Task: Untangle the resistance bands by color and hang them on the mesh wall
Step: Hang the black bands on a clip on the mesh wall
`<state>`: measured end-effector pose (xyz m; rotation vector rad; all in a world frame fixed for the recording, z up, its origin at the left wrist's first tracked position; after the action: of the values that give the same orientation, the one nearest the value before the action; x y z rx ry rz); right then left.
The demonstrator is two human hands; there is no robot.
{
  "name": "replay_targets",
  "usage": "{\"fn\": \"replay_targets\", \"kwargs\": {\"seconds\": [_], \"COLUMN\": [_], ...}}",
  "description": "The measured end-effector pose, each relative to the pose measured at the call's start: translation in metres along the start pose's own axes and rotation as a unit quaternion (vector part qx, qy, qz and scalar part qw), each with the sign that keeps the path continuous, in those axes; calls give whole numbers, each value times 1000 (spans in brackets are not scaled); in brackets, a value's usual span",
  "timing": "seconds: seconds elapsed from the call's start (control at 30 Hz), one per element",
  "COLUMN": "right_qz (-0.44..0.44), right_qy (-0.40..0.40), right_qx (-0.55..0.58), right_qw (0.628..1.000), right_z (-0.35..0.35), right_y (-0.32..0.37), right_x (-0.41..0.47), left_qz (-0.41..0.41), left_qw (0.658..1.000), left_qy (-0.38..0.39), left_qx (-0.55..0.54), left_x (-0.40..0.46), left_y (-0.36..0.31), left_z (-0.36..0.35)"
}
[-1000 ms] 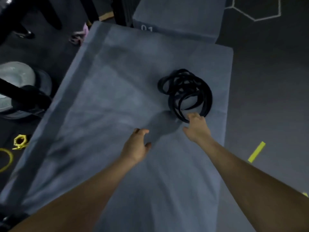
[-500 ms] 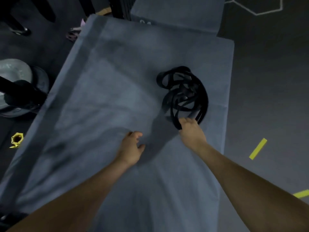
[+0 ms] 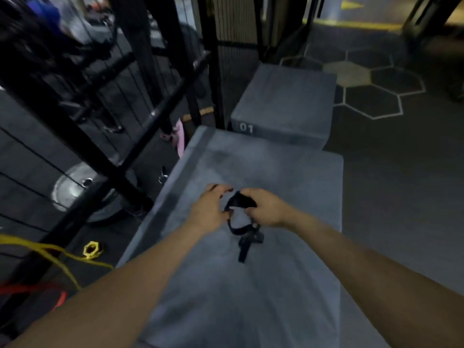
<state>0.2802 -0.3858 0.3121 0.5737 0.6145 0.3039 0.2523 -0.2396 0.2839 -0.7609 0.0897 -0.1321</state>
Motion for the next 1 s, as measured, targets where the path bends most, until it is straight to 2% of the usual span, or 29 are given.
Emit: {"fn": "replay_targets", "kwargs": {"seconds": [0.17, 0.37, 0.47, 0.6, 0.73, 0.83, 0.93, 1.0], "right_qz": [84, 202, 232, 249, 224, 188, 170, 161], "right_qy": [-27, -74, -113, -162, -239, -266, -289, -281], "right_qx": [59, 41, 97, 197, 272, 331, 302, 263], "right_qw": [994, 976, 961, 934, 905, 886, 892, 909], "right_z": [35, 48, 57, 72, 83, 90, 93, 92], "right_y": [104, 216, 258, 299, 321, 328, 333, 336], "right_x": [-38, -80, -99, -113, -116, -117, -120, -123], "left_qz": [-2, -14, 15, 52, 68, 115, 171, 174], "left_qw": [996, 992, 990, 979, 982, 981, 969, 951], "left_qy": [-77, -124, -142, -194, -171, -152, -174, -227], "left_qx": [-33, -18, 2, -22, -46, -21, -35, -116], "left_x": [-48, -115, -145, -182, -208, -223, -233, -232], "left_y": [-25, -47, -46, -37, -30, -24, -25, -33], "left_z": [101, 207, 245, 277, 293, 306, 322, 334]}}
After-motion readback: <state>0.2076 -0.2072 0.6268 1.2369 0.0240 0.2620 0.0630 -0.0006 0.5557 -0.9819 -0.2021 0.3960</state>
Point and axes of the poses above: each hand's wrist, its own x-axis towards the middle knuckle, its own z-axis out of the back of the hand, y = z × x, the point moved 2 cm from there along x, towards the middle knuckle, and after that the axes turned 10 degrees about -z, right-handed, at the moved point
